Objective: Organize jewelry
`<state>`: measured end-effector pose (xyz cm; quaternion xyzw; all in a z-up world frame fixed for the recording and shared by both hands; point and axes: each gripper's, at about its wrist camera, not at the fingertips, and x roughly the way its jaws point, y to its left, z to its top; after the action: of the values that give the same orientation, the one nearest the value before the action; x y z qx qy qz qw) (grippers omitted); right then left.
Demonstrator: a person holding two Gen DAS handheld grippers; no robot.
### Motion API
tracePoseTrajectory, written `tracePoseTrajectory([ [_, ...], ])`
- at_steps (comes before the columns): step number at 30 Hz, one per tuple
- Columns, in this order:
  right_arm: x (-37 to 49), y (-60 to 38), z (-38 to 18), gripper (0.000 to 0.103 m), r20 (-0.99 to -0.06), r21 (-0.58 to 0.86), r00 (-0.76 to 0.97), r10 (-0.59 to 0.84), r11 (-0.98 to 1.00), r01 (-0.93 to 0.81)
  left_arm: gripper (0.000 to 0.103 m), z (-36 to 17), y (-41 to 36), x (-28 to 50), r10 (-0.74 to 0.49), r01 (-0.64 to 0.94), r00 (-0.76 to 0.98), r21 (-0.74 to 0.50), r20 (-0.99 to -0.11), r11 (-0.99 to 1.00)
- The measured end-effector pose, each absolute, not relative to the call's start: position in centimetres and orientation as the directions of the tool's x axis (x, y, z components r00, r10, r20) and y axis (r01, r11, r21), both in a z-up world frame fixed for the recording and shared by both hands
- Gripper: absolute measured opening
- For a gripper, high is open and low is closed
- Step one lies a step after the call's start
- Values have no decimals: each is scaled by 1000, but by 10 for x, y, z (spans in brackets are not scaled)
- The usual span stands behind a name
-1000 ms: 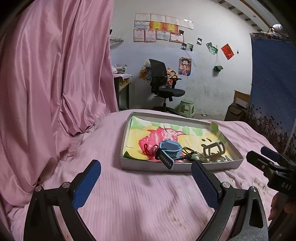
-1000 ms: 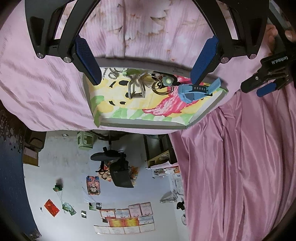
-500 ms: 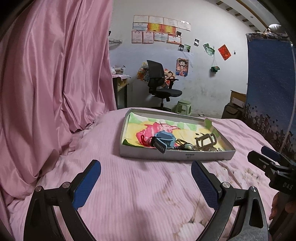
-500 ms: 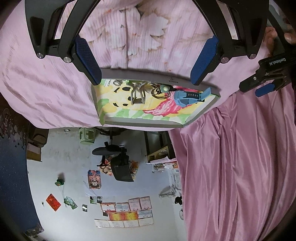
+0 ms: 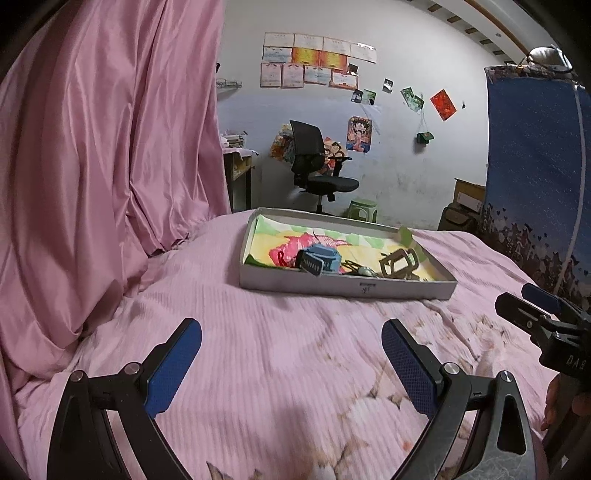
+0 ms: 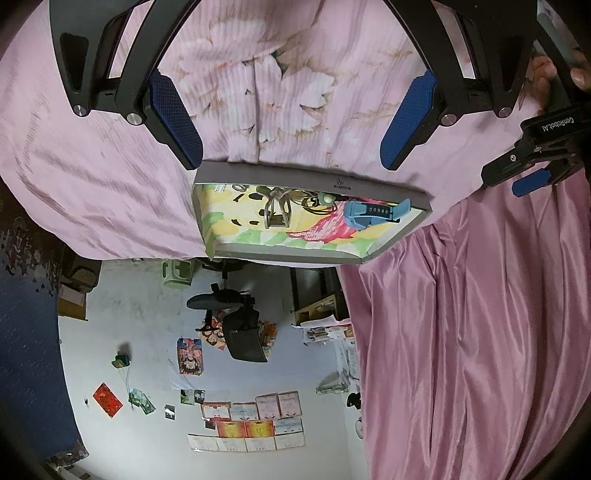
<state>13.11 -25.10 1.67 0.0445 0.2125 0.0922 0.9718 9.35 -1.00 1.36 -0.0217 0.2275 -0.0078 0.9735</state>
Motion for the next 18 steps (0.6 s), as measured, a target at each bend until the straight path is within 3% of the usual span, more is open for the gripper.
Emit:
tracePoseTrajectory([
  [18,97,-249,10,94,-405,103,896,185,982,-157,98,7,-11,69,-29,18,905,-31,-424,999],
])
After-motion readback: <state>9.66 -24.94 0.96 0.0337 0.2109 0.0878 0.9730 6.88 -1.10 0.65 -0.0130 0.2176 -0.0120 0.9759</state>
